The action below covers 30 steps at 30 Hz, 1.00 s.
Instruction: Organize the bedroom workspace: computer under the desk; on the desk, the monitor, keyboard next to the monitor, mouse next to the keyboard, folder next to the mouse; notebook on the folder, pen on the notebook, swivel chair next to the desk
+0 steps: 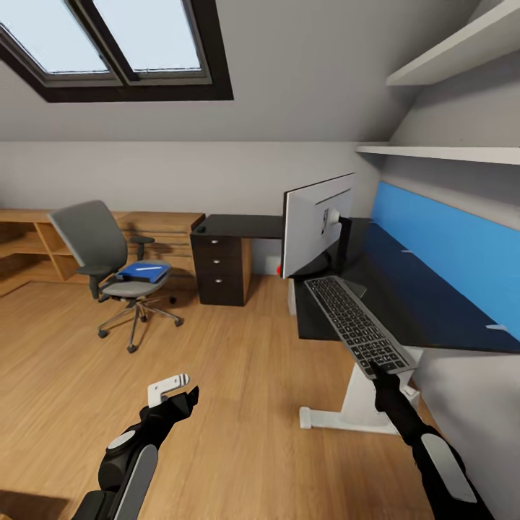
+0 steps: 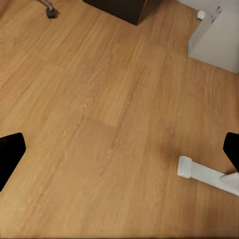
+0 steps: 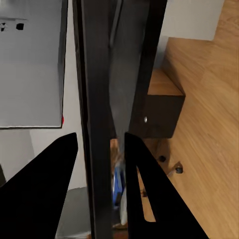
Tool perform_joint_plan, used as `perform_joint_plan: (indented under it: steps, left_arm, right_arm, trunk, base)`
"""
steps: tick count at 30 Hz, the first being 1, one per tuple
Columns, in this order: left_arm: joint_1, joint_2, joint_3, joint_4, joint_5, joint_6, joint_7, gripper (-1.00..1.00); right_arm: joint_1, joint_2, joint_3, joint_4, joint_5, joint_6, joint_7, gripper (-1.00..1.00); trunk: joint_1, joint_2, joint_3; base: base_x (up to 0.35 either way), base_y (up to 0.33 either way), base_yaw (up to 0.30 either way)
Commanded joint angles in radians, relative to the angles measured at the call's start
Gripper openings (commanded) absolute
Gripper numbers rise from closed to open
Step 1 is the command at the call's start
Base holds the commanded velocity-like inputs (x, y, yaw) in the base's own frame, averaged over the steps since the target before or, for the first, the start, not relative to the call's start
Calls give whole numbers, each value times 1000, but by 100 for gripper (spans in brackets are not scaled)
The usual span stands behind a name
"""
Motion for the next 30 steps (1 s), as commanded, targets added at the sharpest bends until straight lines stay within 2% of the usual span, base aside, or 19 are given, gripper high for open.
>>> perform_joint_plan:
  steps: [1,7,8,11,13,17,20,30]
  left_arm:
    - [-1,0,-1,-1,11,3,9,100]
    - [-1,0,-1,-1,11,2,10,100]
    - [-1,0,-1,-1,11,2,10,100]
    - [-1,0,-1,-1,11,3,10,100]
    - [-1,0,-1,-1,11,3,10,100]
    - [-1,0,-1,-1,11,3,10,100]
    - [0,0,-1,-1,11,3,10,100]
    - [-1,0,-1,-1,11,4,10,100]
  right_arm:
    - [0,0,-3,-4,-1,6,0,-100]
    - [0,8,-2,-13,2,7,-1,-100]
    - [0,21,-2,-28,14,8,-2,-100]
    - [2,42,-5,-80,50,8,-2,-100]
    - [7,44,-5,-106,56,8,-2,-100]
    - [73,51,-5,-220,61,6,-4,-100]
    - [107,76,-6,-289,62,5,-4,-100]
    - [163,83,-8,-390,62,12,-4,-100]
  trunk:
    - [0,-1,-1]
    - [0,-1,-1]
    - [-4,6,2]
    - [-16,27,11]
    - [-23,41,18]
    - [-39,69,30]
    - [-50,90,40]
    - [-85,153,68]
  base:
    - [-114,33,0]
    - [-33,9,0]
    - [-2,1,0]
    - [0,0,0]
    - [0,0,0]
    - [0,0,0]
    - [0,0,0]
    - [0,0,0]
